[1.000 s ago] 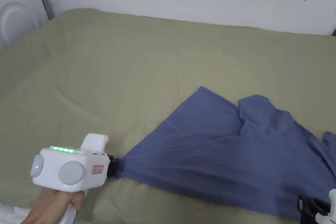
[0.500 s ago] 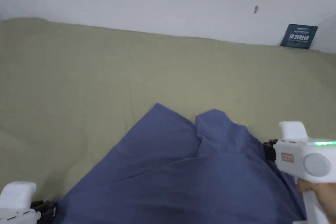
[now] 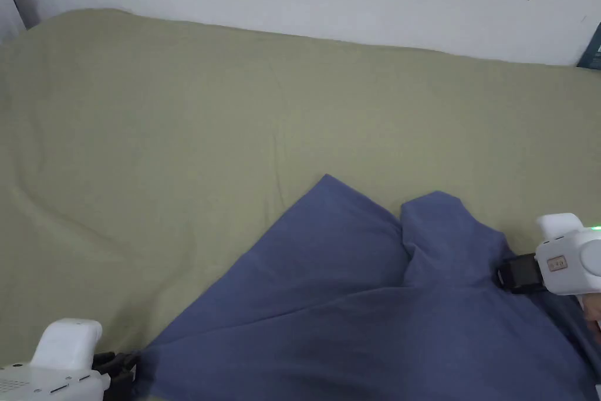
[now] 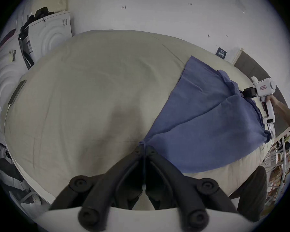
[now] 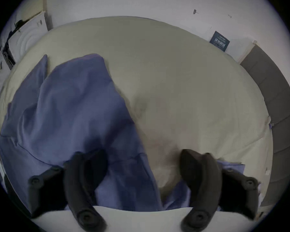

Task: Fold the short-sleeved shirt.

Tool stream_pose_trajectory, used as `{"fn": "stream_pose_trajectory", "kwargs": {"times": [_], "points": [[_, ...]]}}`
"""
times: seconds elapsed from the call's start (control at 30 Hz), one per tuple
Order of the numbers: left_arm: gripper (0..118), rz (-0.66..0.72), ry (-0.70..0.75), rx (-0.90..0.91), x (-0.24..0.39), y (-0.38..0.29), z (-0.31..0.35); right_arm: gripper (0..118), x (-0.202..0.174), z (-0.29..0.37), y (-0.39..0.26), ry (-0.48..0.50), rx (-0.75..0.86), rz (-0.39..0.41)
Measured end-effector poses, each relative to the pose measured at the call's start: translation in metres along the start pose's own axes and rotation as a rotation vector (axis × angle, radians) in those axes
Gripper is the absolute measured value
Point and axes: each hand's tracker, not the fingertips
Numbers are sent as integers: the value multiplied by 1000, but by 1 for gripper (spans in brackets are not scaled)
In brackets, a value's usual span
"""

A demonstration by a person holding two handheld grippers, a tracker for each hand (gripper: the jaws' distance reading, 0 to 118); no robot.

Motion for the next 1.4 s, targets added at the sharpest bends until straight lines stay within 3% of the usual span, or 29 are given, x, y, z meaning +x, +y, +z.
{"fn": "stream_pose_trajectory", "kwargs": {"times": [0.03, 0.07, 0.1, 0.13, 0.2, 0.3, 0.4, 0.53, 0.63, 0.83, 1.17, 1.4], "points": [[0, 0, -1, -2, 1, 0, 1, 85, -2, 9, 5, 34, 16, -36], [0, -1, -1, -3, 1, 1, 1, 66, -6, 17, 4, 32, 50, -31], [0, -6, 1, -5, 1, 2, 2, 22, -10, 25, 3, 25, 73, -9], [0, -9, 1, -8, 3, 2, 3, 2, -15, 32, 0, 12, 102, 6], [0, -25, 9, -4, 6, 5, 8, 2, -11, 43, 4, 23, 92, -11], [0, -25, 4, 26, 9, 16, 25, 2, -10, 94, 0, -2, 229, 33], [0, -19, -11, 105, 17, 36, 53, 2, 0, 158, -9, 28, 343, -20], [0, -83, 11, 230, 40, 73, 97, 2, -10, 283, -39, -69, 525, -20], [0, -100, 12, 308, 58, 108, 133, 2, 10, 337, -42, -52, 582, -59], [0, -148, 33, 405, 90, 186, 194, 2, 44, 418, -46, -162, 711, -128], [0, -170, 114, 481, 128, 286, 244, 2, 80, 464, 7, -199, 811, -277], [0, -170, 188, 487, 146, 347, 233, 2, 95, 460, 81, -213, 827, -298]]}}
